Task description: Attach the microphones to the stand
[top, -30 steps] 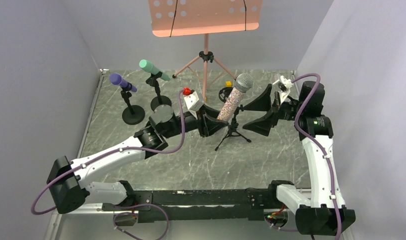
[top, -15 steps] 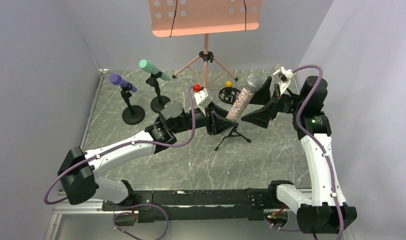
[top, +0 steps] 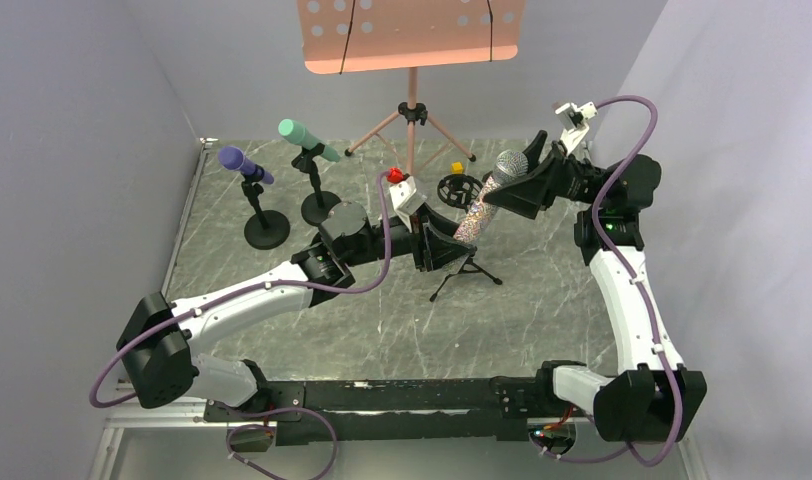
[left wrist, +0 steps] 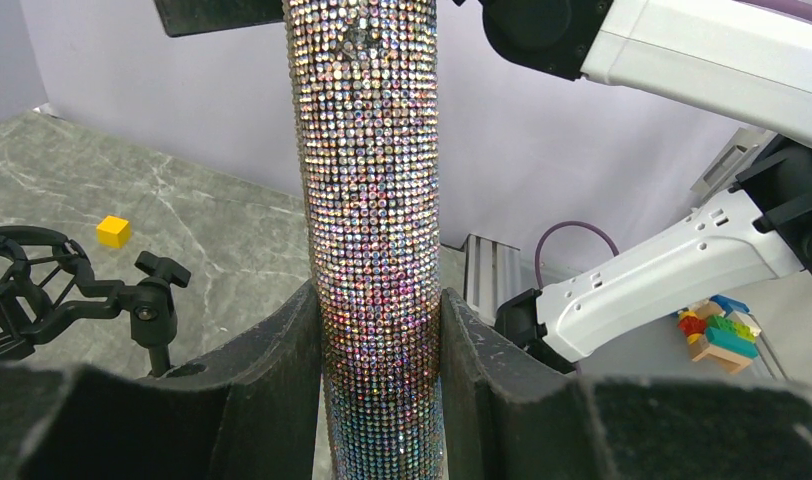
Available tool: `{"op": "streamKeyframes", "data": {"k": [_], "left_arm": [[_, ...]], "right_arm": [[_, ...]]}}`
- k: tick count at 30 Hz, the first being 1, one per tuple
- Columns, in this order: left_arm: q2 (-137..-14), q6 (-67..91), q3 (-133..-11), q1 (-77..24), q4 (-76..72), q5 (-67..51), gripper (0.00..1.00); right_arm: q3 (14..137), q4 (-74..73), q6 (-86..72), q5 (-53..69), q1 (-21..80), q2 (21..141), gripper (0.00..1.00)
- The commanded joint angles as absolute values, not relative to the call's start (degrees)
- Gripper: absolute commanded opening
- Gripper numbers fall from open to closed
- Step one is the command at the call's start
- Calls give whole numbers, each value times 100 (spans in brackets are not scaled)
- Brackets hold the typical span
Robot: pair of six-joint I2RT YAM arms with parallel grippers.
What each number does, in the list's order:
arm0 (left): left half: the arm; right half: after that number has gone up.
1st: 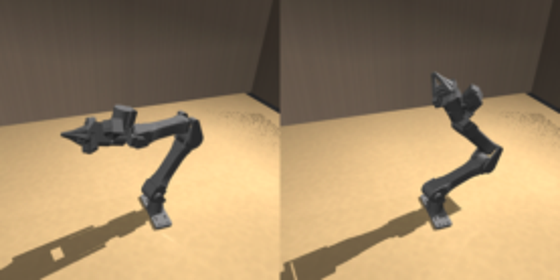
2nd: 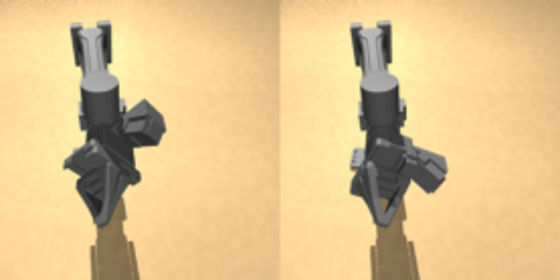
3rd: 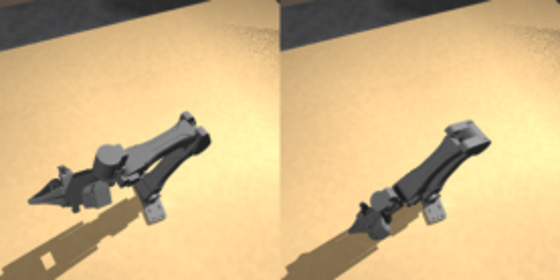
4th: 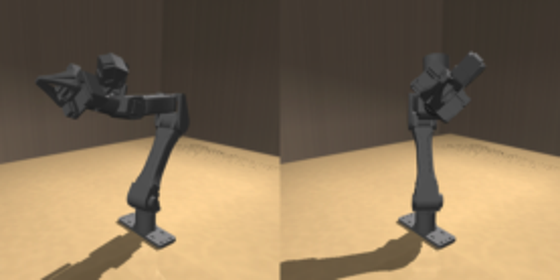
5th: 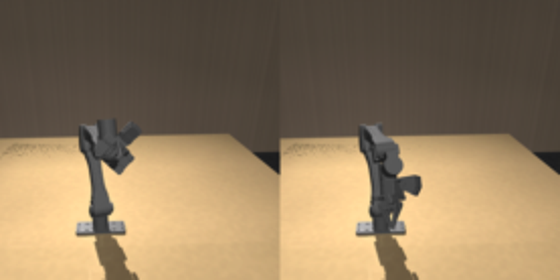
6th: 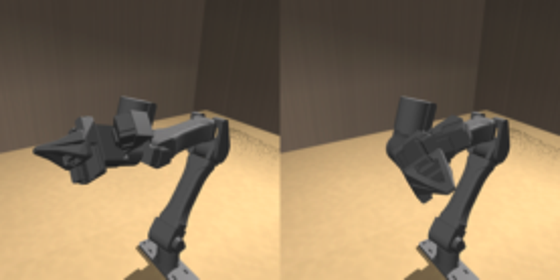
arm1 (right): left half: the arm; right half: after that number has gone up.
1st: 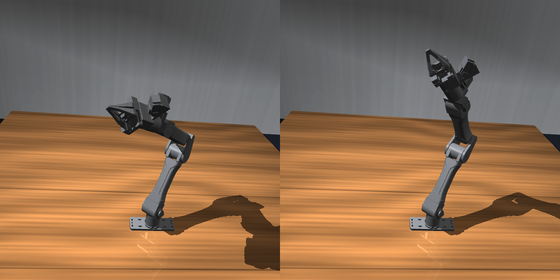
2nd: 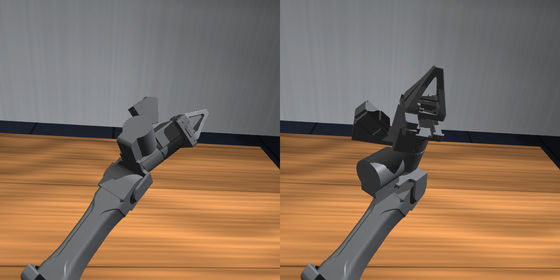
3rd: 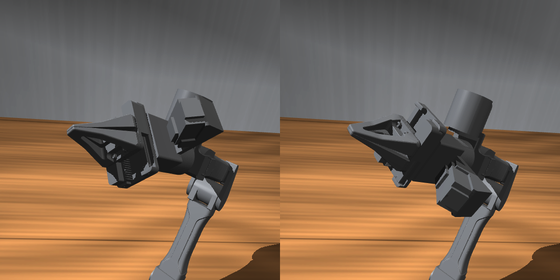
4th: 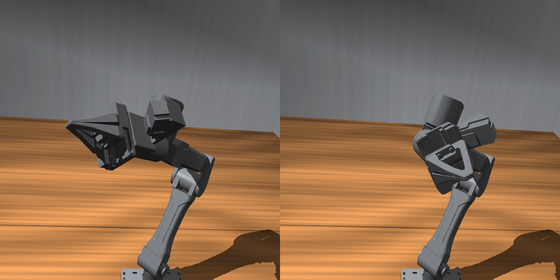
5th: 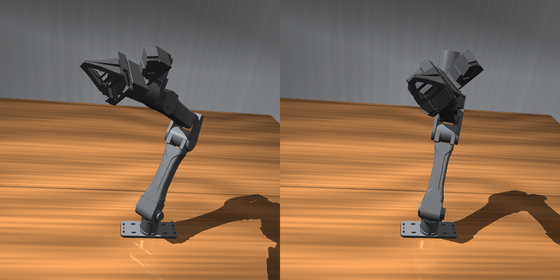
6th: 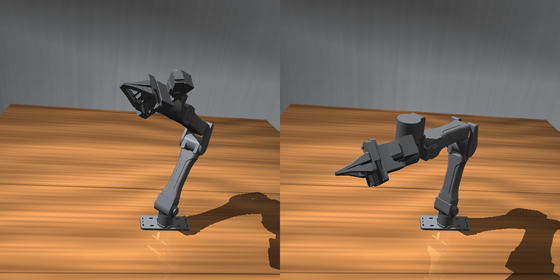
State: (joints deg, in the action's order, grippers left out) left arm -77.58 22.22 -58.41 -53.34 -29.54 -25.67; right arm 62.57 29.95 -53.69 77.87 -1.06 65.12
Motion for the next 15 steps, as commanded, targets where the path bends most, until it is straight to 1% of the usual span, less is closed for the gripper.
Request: {"op": "streamKeyframes", "data": {"k": [1,3,4,5,6,7,8,9,10,12,14,15], "left_arm": [[-7764,2298,-6018,-5361,-3418,-2692,0],[-7800,2324,-6035,-5362,-3429,-2678,0],[-7818,2343,-6058,-5367,-3417,-2675,0],[-7831,2354,-6065,-5366,-3375,-2671,0],[-7839,2352,-6087,-5362,-3308,-2647,0],[-7840,2348,-6114,-5355,-3231,-2627,3],[-7823,2347,-6120,-5348,-3142,-2583,12],[-7789,2357,-6102,-5344,-3059,-2506,27],[-7723,2356,-6045,-5327,-2992,-2437,40],[-7528,2348,-5840,-5245,-2953,-2409,61],[-7227,2338,-5552,-5030,-2882,-2515,74],[-7034,2319,-5384,-4887,-2794,-2573,78]], "right_arm": [[6472,3469,-5907,7620,-73,6538,74],[6486,3401,-5870,7632,-46,6568,62],[6477,3428,-5890,7658,-37,6581,51],[6473,3466,-5914,7671,-28,6593,45],[6474,3495,-5925,7685,-27,6606,34],[6488,3505,-5917,7701,-25,6628,27],[6517,3508,-5879,7732,-25,6638,23],[6578,3479,-5807,7765,-26,6665,19],[6666,3402,-5670,7807,-22,6696,16],[7067,2794,-5004,7875,-22,6816,14],[7605,1615,-3881,7768,-26,6957,12],[7851,1070,-3322,7648,-26,7034,12]]}}
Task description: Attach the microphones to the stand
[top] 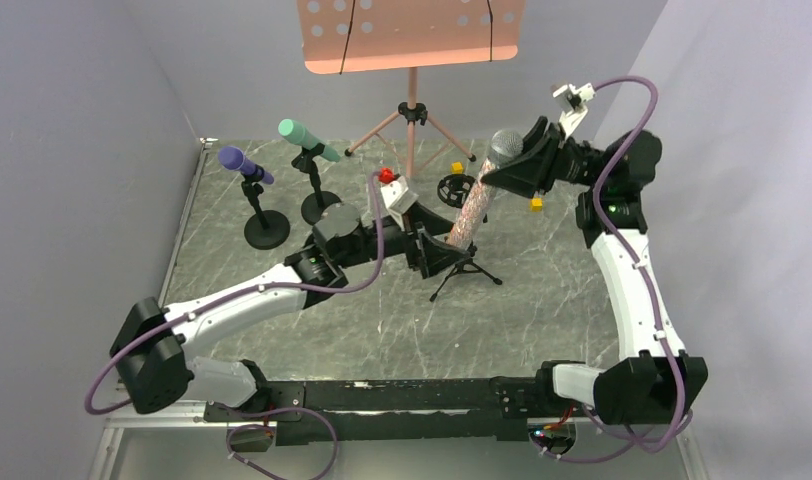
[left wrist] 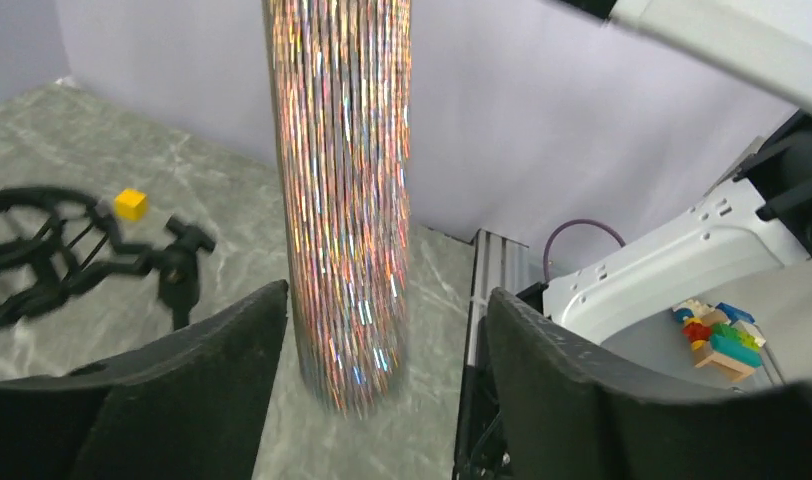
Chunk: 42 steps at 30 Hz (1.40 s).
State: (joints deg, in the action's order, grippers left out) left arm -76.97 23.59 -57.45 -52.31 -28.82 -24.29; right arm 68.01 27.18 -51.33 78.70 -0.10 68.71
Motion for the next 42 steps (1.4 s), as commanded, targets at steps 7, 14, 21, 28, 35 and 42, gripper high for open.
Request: {"op": "streamKeyframes", "data": {"k": [7,14,21,28,35,42], "left_arm": [[-5310,1639,-4480,-3347,-656,-2599,99],[-4260,-164,-4483,-2899,2384,-1050,99],[-3710,-235,-3802,-2862,2164,-1017,99],[-3901,-307,-3921,-2719,2420,-1014,99],[-3816,-274,-3903,-2600,2352,-1192,99],[-3789,-237,-3911,-2494,2351,-1315,99]], "right_arm": [[9125,-379,-1595,6859,-26,7805,10],[9597,-926,-720,5911,215,8337,10],[10016,-1134,-509,5578,300,8836,9],[10021,-1796,101,5293,388,8939,8],[10833,-3223,1031,5472,421,9264,8],[11019,-3621,1197,5538,571,9307,8]]}}
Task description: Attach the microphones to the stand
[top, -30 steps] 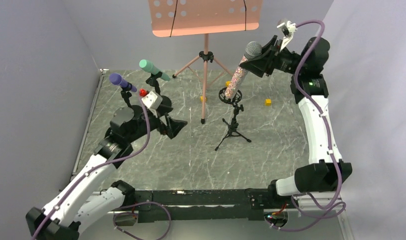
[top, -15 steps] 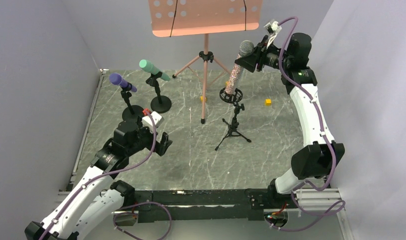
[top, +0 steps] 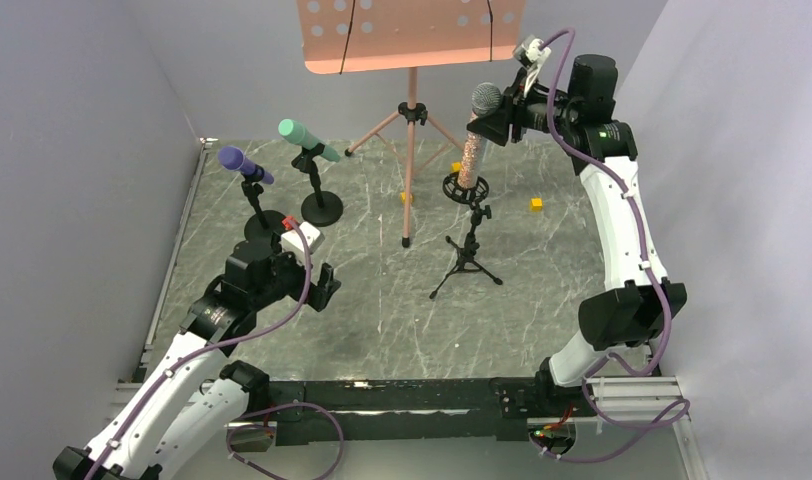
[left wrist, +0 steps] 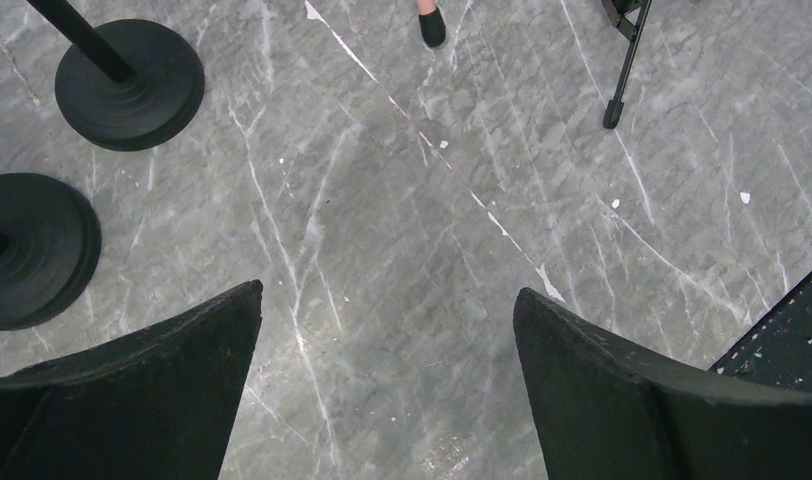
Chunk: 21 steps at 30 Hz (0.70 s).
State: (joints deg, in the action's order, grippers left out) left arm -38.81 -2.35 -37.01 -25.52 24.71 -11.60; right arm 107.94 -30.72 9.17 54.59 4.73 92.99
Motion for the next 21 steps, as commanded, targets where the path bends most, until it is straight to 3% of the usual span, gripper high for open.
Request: {"op": "streamKeyframes", "data": {"k": [1,21], "left_arm": [[-3779,-237,-3905,-2491,2347,-1318,99],[-3726,-220,-3885,-2470,2333,-1375,99]], "right_arm": [[10995,-3646,1203,5511,602,9313,8],[9747,-3728,1179,4688,1094,9254,6]]}}
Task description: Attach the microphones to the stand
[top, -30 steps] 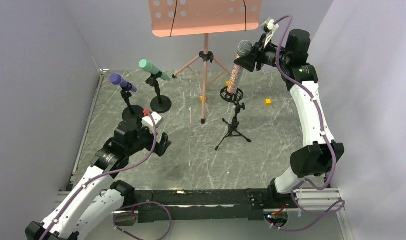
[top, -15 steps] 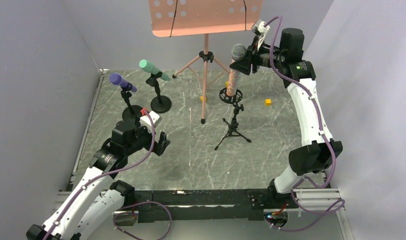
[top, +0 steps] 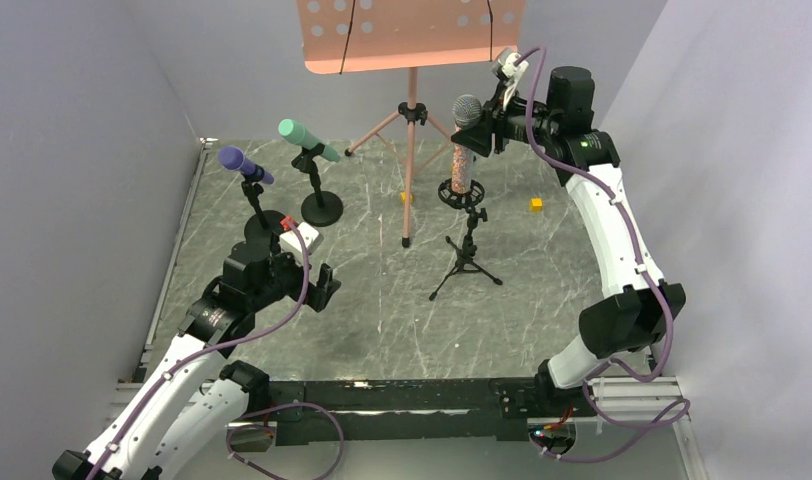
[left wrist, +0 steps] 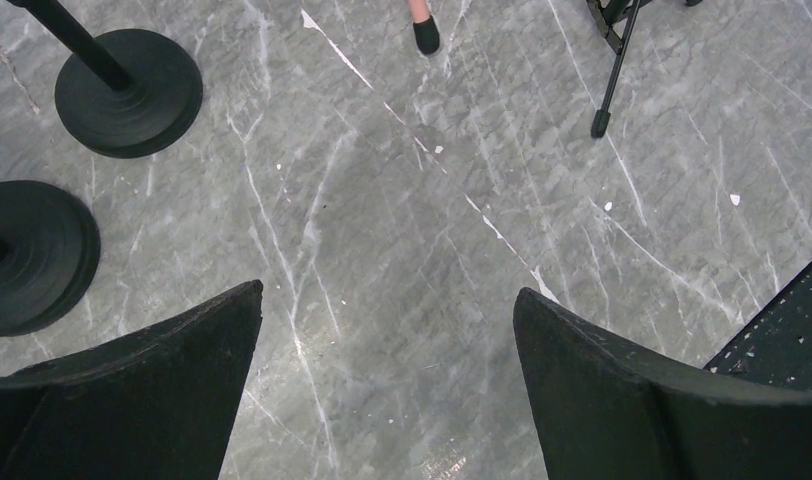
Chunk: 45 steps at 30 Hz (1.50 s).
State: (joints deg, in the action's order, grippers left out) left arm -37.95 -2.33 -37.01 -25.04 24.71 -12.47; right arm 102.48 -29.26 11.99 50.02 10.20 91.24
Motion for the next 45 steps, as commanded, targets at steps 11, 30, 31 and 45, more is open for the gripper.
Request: {"op": "streamKeyframes", "data": {"k": [11,30,31,45], "left_arm": [[-3738,-211,-3885,-2460,2346,-1371,99],[-3735,-202,-3876,-2452,2323,-1393,99],[-3742,-202,-3876,-2447,2325,-1397,99],[-3786,-202,-3876,-2434,2320,-1415,99]], "right_arm": [[9162,-3242,190,3626,1100,9044,2],[8742,-3365,-324,3148,1106,9326,1],[8733,-3384,-303,3147,1107,9340,1],[8400,-3488,-202,3298,1125,9440,1]]}}
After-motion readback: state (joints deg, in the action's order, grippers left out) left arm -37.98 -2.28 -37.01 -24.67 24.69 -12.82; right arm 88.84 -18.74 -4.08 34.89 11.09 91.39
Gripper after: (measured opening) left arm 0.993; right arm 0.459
